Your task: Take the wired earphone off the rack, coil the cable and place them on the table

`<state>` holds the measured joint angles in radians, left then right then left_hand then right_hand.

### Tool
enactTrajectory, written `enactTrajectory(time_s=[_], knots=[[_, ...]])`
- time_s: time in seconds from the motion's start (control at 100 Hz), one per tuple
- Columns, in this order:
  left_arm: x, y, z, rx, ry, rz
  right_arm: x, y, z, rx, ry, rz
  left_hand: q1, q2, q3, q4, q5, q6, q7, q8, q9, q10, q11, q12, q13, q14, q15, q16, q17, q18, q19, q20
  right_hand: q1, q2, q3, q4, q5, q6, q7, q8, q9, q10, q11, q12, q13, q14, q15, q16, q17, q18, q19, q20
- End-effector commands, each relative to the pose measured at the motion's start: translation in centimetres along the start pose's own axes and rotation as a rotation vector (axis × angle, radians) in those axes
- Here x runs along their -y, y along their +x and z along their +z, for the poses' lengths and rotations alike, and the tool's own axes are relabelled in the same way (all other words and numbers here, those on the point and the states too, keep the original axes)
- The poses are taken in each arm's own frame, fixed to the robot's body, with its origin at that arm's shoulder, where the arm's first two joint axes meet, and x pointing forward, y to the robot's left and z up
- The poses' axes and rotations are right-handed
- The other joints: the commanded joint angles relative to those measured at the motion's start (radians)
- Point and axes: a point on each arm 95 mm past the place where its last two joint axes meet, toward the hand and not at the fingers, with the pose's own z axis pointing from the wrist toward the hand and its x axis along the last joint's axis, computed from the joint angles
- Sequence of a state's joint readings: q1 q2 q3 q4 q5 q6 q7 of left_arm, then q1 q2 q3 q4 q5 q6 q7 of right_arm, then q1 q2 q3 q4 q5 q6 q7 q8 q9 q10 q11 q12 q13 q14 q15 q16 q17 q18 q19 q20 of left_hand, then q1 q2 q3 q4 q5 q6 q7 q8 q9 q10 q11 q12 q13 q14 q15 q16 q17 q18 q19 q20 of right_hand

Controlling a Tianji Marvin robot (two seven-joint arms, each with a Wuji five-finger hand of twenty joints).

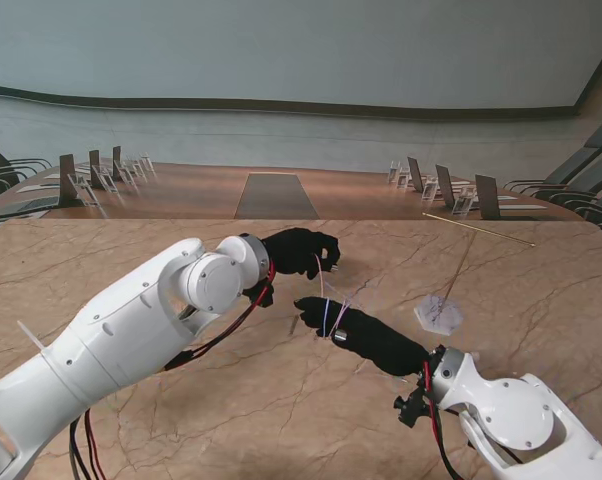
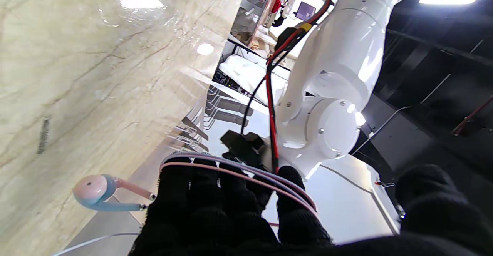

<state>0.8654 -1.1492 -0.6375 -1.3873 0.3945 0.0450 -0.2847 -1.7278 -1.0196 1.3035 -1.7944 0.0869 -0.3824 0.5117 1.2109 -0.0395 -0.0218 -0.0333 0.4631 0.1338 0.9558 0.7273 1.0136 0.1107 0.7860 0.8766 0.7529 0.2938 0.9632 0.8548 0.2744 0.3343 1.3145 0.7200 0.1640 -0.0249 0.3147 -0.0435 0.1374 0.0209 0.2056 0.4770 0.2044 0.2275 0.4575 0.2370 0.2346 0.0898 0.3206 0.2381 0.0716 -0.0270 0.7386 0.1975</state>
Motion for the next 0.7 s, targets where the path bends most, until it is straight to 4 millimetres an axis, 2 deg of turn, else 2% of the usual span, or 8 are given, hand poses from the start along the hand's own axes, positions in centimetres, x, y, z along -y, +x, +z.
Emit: enactTrajectory(time_s=[0.0,0.17,0.29,0.42,0.53,0.56,0.63,0.69], knots=[[0.2,0.3,-0.3,-0.013,0.007,0.001,0.7,-0.8,-0.3,0.033,0.003,0.018,0.046,0.032,-0.018,-0.035,-0.004,-0.013,-0.009,0.012,-0.003,0.012,0.004,-0.005,-0.004,0.010,-0.004,-0.002,-0.017,-0.007,0.004,0.000,-0.034,0.050,-0.018,0.002,-0.032,-0.053,0.014,-0.008,-0.001,0.007,-0.016,0.000,0.006,0.017,-0.006,0.011,-0.009,0.007,0.027,-0.023],[0.7,0.3,-0.8,-0.017,0.020,0.009,0.7,-1.4,-0.9,0.066,-0.010,0.016,0.042,0.030,-0.021,-0.042,-0.002,-0.007,0.002,0.014,-0.007,0.011,0.006,-0.001,-0.012,0.012,-0.005,-0.001,-0.025,-0.006,0.001,0.000,-0.046,0.050,-0.008,-0.001,-0.033,-0.054,0.014,-0.014,0.000,0.007,-0.021,-0.002,0.006,0.018,-0.010,0.013,-0.009,0.006,0.024,-0.023],[1.1,0.2,-1.1,-0.021,0.036,0.021,0.6,-1.5,-1.2,0.069,-0.020,0.010,0.027,0.028,-0.024,-0.044,-0.002,-0.049,0.003,0.013,-0.043,0.011,0.009,0.012,-0.047,0.005,-0.014,0.003,-0.053,-0.019,-0.014,-0.002,-0.051,0.049,-0.002,-0.003,-0.032,-0.053,0.016,-0.017,0.002,0.007,-0.020,-0.001,0.009,0.018,-0.011,0.015,-0.007,0.006,0.024,-0.022],[1.4,0.2,-1.4,-0.024,0.060,0.035,0.4,-1.5,-1.3,0.066,-0.025,0.002,0.001,0.020,-0.021,-0.043,0.014,-0.099,-0.017,0.029,-0.184,0.003,0.008,0.068,-0.177,-0.026,-0.042,0.038,-0.133,-0.059,-0.075,-0.006,-0.054,0.048,0.003,-0.005,-0.033,-0.053,0.019,-0.019,0.003,0.009,-0.021,-0.001,0.011,0.018,-0.012,0.016,-0.005,0.006,0.023,-0.020],[1.6,0.3,-1.5,-0.028,0.079,0.048,0.3,-1.6,-1.4,0.065,-0.024,-0.001,-0.004,0.012,-0.019,-0.045,0.032,-0.105,-0.028,0.045,-0.297,-0.009,0.019,0.136,-0.274,-0.060,-0.055,0.088,-0.183,-0.091,-0.122,0.004,-0.057,0.048,0.007,-0.005,-0.033,-0.054,0.022,-0.021,0.002,0.008,-0.022,-0.002,0.011,0.017,-0.013,0.017,-0.005,0.006,0.021,-0.019],[1.6,0.3,-1.5,-0.027,0.081,0.050,0.3,-1.6,-1.3,0.065,-0.024,-0.001,-0.005,0.011,-0.019,-0.046,0.040,-0.107,-0.037,0.051,-0.330,-0.011,0.014,0.208,-0.303,-0.068,-0.065,0.119,-0.196,-0.099,-0.139,0.020,-0.056,0.047,0.009,-0.005,-0.031,-0.053,0.023,-0.022,0.003,0.008,-0.022,-0.001,0.011,0.019,-0.013,0.017,-0.003,0.007,0.021,-0.019],[1.7,0.3,-1.6,-0.025,0.080,0.054,0.2,-1.6,-1.4,0.067,-0.022,-0.001,-0.001,0.011,-0.020,-0.049,0.043,-0.100,-0.043,0.073,-0.416,-0.015,-0.025,0.316,-0.386,-0.098,-0.106,0.131,-0.235,-0.119,-0.185,0.022,-0.058,0.048,0.010,-0.006,-0.031,-0.053,0.027,-0.022,0.002,0.007,-0.022,-0.002,0.010,0.018,-0.014,0.018,-0.004,0.008,0.020,-0.019],[1.7,0.3,-1.6,-0.025,0.081,0.054,0.2,-1.6,-1.3,0.069,-0.022,-0.001,0.002,0.014,-0.022,-0.051,0.040,-0.095,-0.044,0.087,-0.496,-0.025,-0.088,0.328,-0.458,-0.133,-0.174,0.105,-0.273,-0.140,-0.236,0.014,-0.058,0.047,0.012,-0.006,-0.031,-0.053,0.030,-0.022,0.001,0.006,-0.023,-0.002,0.009,0.017,-0.015,0.018,-0.006,0.007,0.018,-0.019]])
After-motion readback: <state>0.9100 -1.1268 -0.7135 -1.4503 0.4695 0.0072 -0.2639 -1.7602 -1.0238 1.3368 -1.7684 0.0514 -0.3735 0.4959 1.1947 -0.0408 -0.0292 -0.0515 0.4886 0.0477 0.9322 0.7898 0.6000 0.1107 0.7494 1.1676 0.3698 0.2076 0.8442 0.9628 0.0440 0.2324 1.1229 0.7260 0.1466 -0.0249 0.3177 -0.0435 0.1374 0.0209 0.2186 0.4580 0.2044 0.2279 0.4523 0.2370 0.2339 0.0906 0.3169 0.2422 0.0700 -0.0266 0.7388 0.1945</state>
